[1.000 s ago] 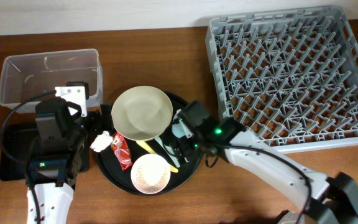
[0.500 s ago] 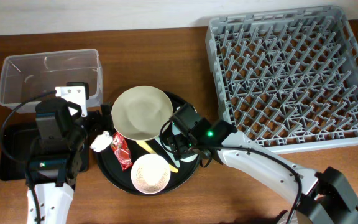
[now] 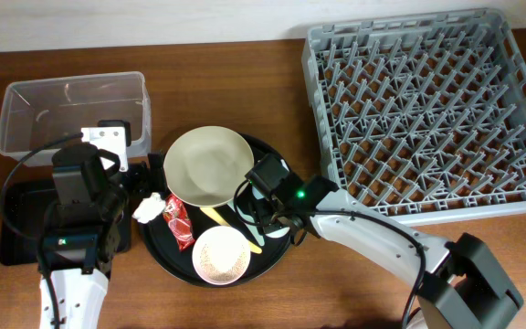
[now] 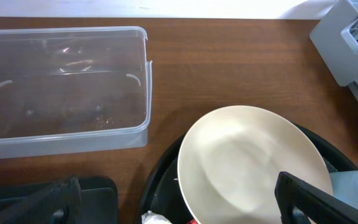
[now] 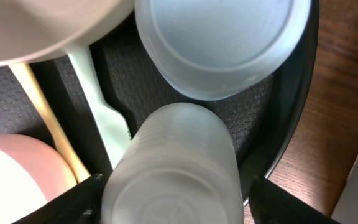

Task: Sort waste into correct bins and load items into the dishwasher rack
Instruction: 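Carry the white cup with the right gripper into the rack's right side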

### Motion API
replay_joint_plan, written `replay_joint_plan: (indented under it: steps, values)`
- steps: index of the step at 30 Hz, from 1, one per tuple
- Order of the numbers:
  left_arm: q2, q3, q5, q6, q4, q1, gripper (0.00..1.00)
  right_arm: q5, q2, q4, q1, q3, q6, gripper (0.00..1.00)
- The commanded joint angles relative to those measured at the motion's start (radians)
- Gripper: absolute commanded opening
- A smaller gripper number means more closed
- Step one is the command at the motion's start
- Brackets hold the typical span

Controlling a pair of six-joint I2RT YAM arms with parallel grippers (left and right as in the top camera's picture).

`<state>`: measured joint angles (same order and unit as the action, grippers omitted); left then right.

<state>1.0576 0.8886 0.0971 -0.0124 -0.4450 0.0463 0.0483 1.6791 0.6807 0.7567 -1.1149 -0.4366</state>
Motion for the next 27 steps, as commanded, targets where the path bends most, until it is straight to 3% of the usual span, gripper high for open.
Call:
replay_joint_plan:
  steps: [1, 7, 18, 27]
  values:
    - [-0.001, 0.026, -0.008, -0.015, 0.002, 0.002, 0.99, 0.008, 0.011, 0.018, 0.007, -0.023, 0.010, 0.69]
    - [-0.001, 0.026, -0.008, -0.015, 0.002, 0.002, 0.99, 0.014, 0.011, 0.092, 0.007, -0.082, 0.010, 0.56]
    - [-0.001, 0.026, -0.008, -0.015, 0.002, 0.002, 0.99, 0.061, 0.002, 0.430, 0.009, -0.327, 0.013, 0.55]
    - [-0.001, 0.026, -0.008, -0.015, 0.002, 0.002, 0.99, 0.116, -0.050, 0.496, -0.050, -0.443, 0.013, 0.50]
